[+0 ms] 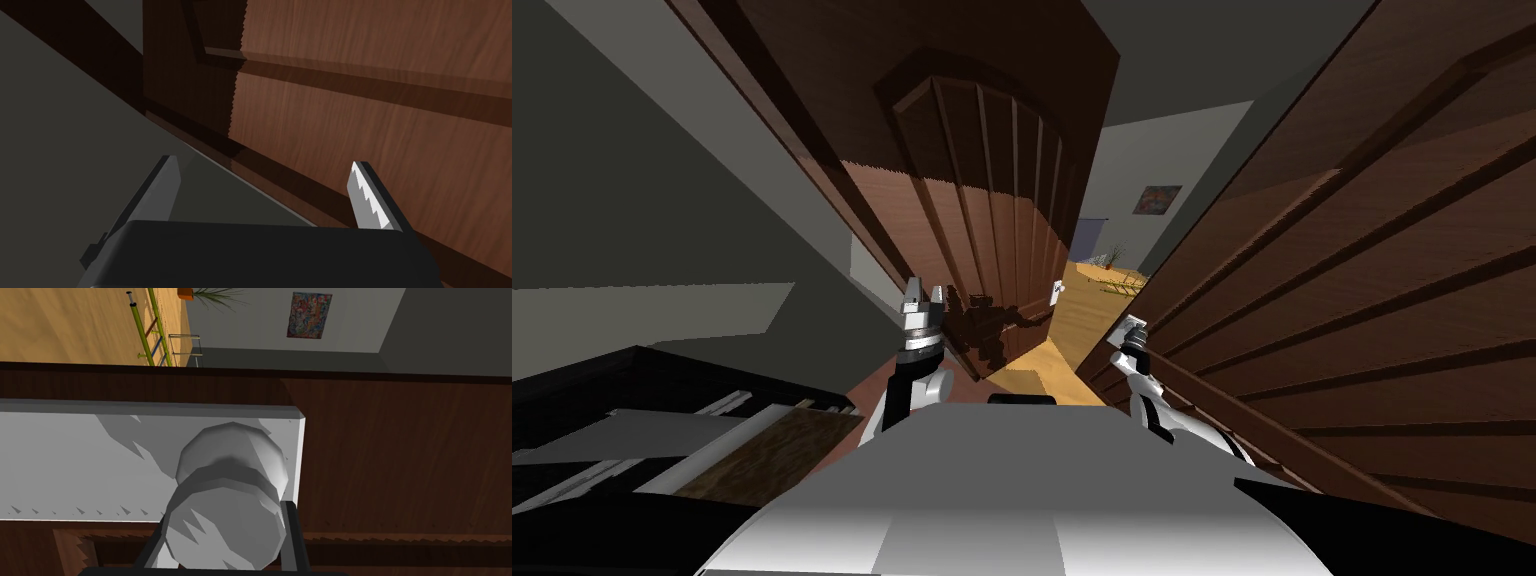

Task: Push the door open

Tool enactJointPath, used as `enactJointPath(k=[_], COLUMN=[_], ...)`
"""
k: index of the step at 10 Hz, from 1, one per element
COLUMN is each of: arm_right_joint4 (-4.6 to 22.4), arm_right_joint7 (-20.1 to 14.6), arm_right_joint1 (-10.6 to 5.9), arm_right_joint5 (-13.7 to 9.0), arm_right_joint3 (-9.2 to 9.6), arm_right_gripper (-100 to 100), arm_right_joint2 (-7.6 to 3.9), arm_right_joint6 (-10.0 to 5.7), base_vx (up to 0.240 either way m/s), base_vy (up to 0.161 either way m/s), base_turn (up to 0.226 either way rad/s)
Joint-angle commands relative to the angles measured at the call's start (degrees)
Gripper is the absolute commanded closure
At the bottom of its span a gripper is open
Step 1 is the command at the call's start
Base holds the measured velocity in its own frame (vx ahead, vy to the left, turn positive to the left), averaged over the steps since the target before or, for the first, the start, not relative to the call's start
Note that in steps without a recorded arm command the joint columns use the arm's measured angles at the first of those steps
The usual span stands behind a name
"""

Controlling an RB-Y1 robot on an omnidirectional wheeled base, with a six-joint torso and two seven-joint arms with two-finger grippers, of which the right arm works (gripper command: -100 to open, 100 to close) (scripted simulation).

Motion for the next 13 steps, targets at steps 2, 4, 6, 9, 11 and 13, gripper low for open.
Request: enactJointPath(k=[2,4,6,9,11,13], arm_right_joint4=[0.2,1.0,1.4,0.7,1.0,1.5], arm_right_joint7=[1.6,3.9,5.2,6.1,6.7,7.3], arm_right_joint1=[-0.34,-1.00,-1.33,-0.88,-1.05,-1.25], arm_right_joint5=[-0.6,-1.4,-1.8,-2.3,-2.7,-3.1], arm_right_joint3=[-2.54,-5.57,-7.12,-7.68,-8.22,-8.89], arm_right_gripper=[100,100,100,-100,-100,-100], arm_right_joint2=[-0.93,-0.79,-0.72,0.07,0.19,0.35], arm_right_joint6=[-1.37,-2.17,-2.58,-0.71,0.01,0.91], base_vx=[0.024,0.044,0.033,-0.006,-0.017,-0.009], base_vy=[-0.066,-0.084,-0.111,0.152,0.224,0.244], base_turn=[0.095,0.109,0.033,-0.029,-0.030,-0.044])
